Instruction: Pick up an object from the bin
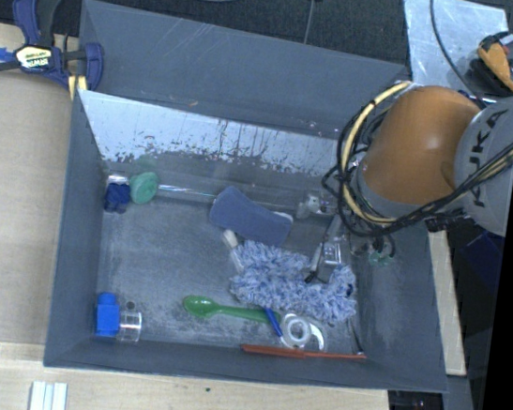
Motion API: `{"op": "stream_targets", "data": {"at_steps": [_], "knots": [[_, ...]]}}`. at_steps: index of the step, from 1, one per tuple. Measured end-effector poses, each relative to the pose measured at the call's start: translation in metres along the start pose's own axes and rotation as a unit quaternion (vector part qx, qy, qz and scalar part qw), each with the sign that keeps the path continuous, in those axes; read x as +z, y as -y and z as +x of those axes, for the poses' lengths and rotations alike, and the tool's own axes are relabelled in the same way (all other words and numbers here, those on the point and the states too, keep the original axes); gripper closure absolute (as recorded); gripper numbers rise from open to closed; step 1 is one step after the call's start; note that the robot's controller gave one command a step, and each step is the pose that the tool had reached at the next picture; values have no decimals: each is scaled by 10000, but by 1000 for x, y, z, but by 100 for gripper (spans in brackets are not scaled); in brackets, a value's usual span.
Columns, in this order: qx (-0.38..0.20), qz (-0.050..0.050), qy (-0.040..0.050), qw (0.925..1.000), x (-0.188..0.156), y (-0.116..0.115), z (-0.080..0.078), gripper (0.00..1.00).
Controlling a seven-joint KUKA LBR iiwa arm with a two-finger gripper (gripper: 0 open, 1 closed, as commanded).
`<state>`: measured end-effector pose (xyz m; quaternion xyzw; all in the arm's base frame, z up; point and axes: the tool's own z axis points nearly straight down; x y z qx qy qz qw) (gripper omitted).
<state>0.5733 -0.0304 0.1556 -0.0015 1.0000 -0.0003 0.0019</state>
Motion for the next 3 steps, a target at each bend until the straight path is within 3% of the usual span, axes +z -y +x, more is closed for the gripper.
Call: {"op": "stream_targets", "data": {"at_steps": [1, 2, 3], "knots": [[0, 0, 0, 10000, 0, 0, 0, 0], [4, 2, -31, 10000, -7, -5, 10, 0], [-487, 6, 20, 9988, 67, 11, -7, 0]]}}
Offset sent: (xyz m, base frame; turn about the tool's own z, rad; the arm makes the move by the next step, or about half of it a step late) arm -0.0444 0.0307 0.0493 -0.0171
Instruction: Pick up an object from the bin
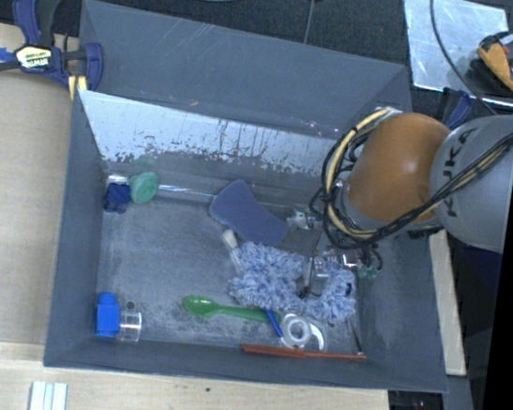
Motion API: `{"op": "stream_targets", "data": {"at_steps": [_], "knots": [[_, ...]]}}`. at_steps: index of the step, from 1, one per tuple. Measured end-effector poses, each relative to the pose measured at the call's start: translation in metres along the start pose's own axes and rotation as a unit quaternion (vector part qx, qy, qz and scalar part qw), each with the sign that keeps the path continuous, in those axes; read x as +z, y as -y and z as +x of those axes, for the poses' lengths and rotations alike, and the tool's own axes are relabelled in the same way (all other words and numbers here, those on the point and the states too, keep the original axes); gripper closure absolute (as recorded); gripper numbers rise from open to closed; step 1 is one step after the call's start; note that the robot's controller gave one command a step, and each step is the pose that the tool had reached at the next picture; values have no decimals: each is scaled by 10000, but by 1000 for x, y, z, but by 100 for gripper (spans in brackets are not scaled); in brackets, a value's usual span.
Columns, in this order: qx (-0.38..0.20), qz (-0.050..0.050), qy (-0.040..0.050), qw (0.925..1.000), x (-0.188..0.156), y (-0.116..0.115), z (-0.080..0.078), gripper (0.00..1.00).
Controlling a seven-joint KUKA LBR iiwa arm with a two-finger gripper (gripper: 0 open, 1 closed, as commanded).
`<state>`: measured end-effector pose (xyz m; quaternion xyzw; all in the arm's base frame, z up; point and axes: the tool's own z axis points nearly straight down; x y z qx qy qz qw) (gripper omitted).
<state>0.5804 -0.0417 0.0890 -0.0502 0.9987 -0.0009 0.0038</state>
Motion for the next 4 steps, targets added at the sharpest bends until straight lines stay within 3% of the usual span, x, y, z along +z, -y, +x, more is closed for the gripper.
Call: {"op": "stream_targets", "data": {"at_steps": [1, 2, 3, 4], "knots": [[842, -13, -8, 9964, -85, -11, 52, 0], [-476, 0, 8, 9989, -7, 39, 17, 0], [-64, -7, -49, 10000, -11, 32, 33, 0], [-1468, -11, -18, 9892, 17, 27, -13, 100]]}}
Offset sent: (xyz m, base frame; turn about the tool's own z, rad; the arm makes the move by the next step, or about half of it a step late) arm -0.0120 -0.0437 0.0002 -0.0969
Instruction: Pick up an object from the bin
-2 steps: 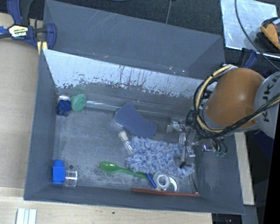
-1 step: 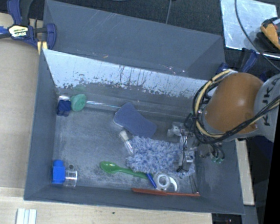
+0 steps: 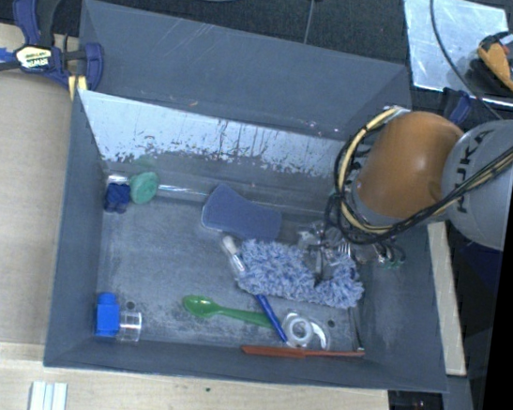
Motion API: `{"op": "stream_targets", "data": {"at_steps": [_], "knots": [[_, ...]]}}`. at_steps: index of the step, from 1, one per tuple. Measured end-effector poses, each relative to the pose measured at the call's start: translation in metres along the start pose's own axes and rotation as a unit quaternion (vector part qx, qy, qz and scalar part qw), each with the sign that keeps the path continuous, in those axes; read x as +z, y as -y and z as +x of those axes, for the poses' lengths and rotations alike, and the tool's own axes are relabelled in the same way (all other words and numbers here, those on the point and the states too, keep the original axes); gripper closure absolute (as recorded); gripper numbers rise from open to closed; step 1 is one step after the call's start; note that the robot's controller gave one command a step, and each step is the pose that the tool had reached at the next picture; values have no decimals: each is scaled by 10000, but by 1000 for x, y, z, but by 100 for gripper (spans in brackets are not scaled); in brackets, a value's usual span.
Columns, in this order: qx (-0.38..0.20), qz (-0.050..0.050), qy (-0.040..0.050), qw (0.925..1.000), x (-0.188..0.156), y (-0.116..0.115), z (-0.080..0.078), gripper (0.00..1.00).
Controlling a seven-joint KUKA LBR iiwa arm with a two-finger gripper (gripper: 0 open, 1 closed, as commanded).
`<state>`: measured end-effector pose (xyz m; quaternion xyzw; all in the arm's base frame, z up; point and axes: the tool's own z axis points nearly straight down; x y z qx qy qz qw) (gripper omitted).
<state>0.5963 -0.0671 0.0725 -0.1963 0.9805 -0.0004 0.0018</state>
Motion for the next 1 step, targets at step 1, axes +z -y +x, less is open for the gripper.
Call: {"op": "stream_targets", "data": {"at_steps": [1], "knots": [[6, 0, 0, 10000, 0, 0, 0, 100]]}}
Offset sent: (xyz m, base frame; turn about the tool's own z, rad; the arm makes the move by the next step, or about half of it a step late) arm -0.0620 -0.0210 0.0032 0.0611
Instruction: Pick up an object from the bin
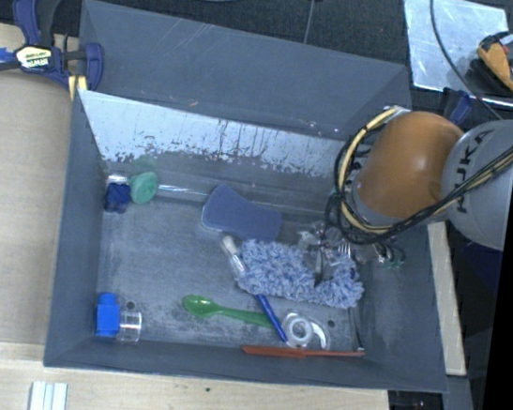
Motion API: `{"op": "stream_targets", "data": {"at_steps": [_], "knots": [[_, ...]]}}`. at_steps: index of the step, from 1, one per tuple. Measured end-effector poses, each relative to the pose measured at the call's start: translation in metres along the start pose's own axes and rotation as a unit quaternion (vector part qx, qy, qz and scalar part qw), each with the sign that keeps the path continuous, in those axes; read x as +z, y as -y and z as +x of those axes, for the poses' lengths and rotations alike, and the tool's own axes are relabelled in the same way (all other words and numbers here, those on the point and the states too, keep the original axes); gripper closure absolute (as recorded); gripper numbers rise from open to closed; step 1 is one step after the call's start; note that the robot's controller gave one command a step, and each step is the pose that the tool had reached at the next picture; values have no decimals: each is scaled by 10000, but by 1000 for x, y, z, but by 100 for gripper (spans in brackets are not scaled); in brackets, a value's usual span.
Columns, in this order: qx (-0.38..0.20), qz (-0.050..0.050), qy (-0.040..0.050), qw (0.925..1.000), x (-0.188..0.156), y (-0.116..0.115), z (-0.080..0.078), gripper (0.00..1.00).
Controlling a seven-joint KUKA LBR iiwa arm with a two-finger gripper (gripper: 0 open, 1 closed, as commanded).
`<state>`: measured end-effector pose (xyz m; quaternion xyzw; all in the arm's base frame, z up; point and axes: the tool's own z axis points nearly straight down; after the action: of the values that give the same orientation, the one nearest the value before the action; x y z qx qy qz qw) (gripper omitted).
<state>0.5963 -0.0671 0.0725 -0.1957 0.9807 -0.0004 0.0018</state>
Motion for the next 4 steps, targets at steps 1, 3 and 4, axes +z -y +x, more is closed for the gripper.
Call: {"op": "stream_targets", "data": {"at_steps": [1, 3, 4], "knots": [[97, 15, 60, 9999, -3, -3, 22, 100], [247, -4, 22, 9997, -41, 28, 64, 100], [-746, 43, 77, 9972, -79, -6, 22, 100]]}}
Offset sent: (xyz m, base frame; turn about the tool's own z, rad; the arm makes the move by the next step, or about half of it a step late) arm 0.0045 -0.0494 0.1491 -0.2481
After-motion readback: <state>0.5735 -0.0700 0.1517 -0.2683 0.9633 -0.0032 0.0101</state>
